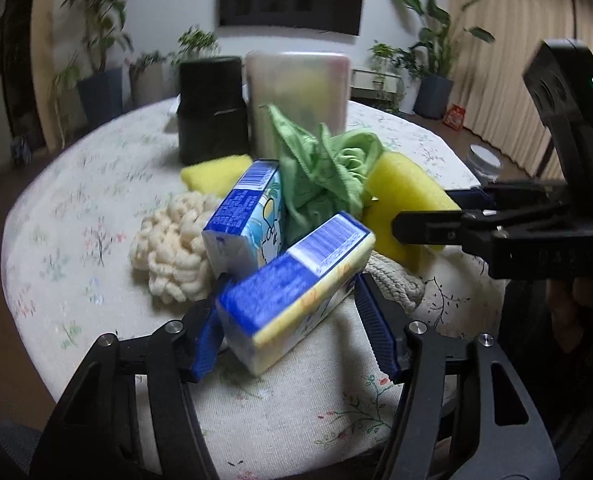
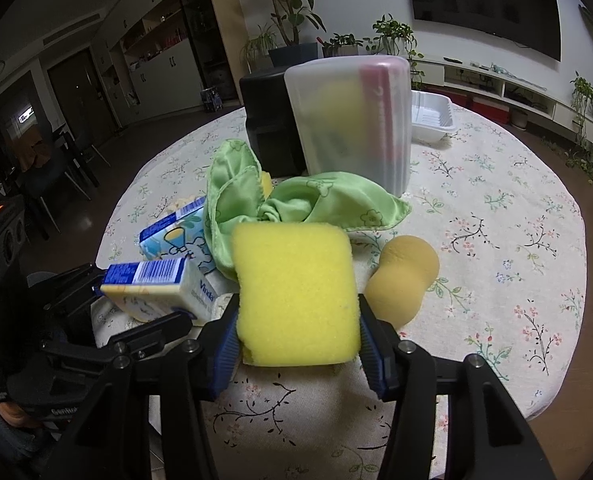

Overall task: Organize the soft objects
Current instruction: 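Grasp the blue tissue pack with left tool while right tool grasps yellow sponge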

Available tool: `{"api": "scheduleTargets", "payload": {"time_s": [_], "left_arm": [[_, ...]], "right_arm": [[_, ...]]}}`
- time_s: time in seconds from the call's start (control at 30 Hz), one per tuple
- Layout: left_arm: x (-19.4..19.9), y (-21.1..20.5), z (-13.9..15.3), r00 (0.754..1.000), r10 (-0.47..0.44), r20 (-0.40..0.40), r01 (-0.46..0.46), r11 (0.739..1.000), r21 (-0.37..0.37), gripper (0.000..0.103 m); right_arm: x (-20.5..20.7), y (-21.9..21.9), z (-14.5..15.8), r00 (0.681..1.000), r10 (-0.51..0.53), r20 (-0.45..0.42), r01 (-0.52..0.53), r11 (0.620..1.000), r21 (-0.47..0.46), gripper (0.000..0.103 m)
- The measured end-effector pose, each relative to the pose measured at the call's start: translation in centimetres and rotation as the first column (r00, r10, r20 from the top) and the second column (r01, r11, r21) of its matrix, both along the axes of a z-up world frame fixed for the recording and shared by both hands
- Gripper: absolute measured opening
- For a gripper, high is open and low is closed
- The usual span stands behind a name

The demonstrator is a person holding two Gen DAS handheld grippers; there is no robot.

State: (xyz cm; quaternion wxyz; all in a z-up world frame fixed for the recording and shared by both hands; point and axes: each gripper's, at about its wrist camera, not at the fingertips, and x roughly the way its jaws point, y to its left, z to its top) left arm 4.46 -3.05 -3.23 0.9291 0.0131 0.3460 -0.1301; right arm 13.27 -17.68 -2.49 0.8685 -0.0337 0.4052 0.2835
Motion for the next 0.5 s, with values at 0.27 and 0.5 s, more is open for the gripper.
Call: {"api": "scheduleTargets", "payload": {"time_s": [0.27,0.5], "left_arm": [[0.56,0.49,-0.41,0.999,0.001,-0.032,-0.001,1.000,0.012,0.050],[-0.13,-0.11,-0.15,1.000,-0.011,-0.014,0.011,0.999,0.046,0.023]], "right_arm": [[0.12,-0.33,0.01,1.000,0.004,-0.013,-0.003,1.000,0.026,0.055],[0.48,-0.45,-0.14,1.000,0.016,-0.026,-0.015,0.999,0.042,0.055]]}}
